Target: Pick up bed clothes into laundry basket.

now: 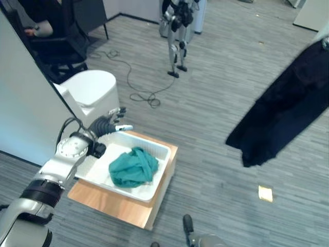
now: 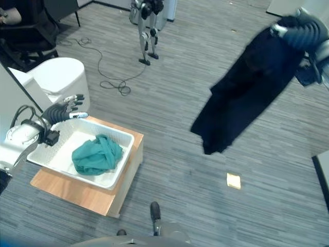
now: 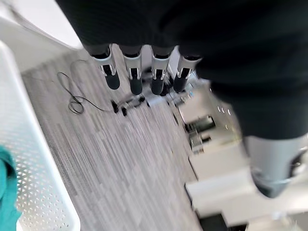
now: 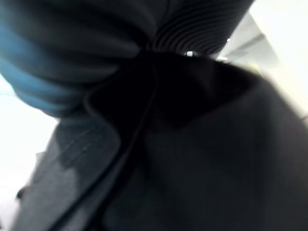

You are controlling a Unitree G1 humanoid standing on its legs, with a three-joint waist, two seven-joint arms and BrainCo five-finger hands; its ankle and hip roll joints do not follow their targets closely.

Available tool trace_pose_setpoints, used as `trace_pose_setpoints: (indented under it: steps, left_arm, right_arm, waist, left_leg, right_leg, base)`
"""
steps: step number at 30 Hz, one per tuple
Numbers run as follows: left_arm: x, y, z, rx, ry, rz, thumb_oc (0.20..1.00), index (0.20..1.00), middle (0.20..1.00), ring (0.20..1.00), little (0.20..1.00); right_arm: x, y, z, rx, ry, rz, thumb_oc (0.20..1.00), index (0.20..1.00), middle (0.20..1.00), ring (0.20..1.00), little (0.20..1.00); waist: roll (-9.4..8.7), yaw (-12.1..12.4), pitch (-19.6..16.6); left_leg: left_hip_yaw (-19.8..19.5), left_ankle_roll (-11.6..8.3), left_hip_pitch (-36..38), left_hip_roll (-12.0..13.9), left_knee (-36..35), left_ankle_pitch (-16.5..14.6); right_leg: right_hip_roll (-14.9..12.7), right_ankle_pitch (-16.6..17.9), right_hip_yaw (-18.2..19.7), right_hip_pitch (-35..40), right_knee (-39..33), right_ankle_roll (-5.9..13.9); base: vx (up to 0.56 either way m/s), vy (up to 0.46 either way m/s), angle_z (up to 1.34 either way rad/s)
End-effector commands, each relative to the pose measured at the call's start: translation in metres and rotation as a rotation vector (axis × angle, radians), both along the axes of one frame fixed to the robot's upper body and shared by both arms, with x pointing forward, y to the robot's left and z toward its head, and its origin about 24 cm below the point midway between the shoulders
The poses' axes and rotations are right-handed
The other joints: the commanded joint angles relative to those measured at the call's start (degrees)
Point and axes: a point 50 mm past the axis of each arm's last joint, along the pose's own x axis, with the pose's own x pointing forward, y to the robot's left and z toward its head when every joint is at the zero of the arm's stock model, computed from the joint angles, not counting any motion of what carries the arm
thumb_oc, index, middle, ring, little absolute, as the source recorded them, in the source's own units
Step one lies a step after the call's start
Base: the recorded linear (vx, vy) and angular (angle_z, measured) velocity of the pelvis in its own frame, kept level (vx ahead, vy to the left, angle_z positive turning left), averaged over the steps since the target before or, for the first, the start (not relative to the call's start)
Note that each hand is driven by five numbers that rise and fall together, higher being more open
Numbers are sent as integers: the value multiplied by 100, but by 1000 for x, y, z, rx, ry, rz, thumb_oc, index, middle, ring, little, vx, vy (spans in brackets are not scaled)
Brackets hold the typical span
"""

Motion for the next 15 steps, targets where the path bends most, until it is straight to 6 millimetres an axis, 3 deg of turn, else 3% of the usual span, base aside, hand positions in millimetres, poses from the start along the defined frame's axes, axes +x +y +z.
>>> trace_pose_setpoints:
  steps: [1,6,7,8,9,15]
  left_arm:
    - [1,-5,19,43,-102,-42,1000,1000,1000,1000,1000]
    - [5,-23,2,13,-67,-84,1000,1000,1000,1000,1000]
    - [8,-31,-2,41,-60,-102,1000,1000,1000,1000,1000]
    - [9,-31,-2,41,-61,-102,1000,1000,1000,1000,1000]
    - [11,-36,1,57,-72,-118,1000,1000,1000,1000,1000]
    - [15,-50,6,57,-97,-161,1000,1000,1000,1000,1000]
  right_arm:
    - [-22,12,67,-41,-253,3,200,200,200,200,200]
    - [-14,50,90,-43,-279,120,200,200,200,200,200]
    - [-12,70,92,-34,-276,206,200,200,200,200,200]
    - [-12,70,93,-34,-276,206,200,200,200,200,200]
    - [-11,87,90,-47,-255,272,200,200,200,200,200]
    - [-9,122,86,-127,-198,371,200,200,200,200,200]
  waist:
    - [128,5,-127]
    - [155,-38,-151]
    - [145,-38,-159]
    - [148,-36,-159]
    - [125,-33,-159]
    - [52,-17,-149]
  left_leg:
    - [116,-161,-239,334,-237,362]
    - [167,-160,-234,347,-237,368]
    - [175,-158,-240,350,-237,371]
    - [174,-158,-241,350,-237,371]
    - [174,-156,-249,353,-237,381]
    - [160,-153,-264,346,-237,401]
  right_leg:
    - [-55,-692,23,354,69,482]
    - [-37,-661,71,339,69,477]
    - [-41,-656,85,335,69,473]
    - [-41,-656,85,334,69,473]
    - [-44,-650,87,328,69,469]
    - [-43,-642,70,323,69,462]
  base:
    - [-17,22,-5]
    - [-9,4,-10]
    - [0,0,0]
    - [-21,8,-4]
    - [-13,3,-5]
    - [-8,-2,1]
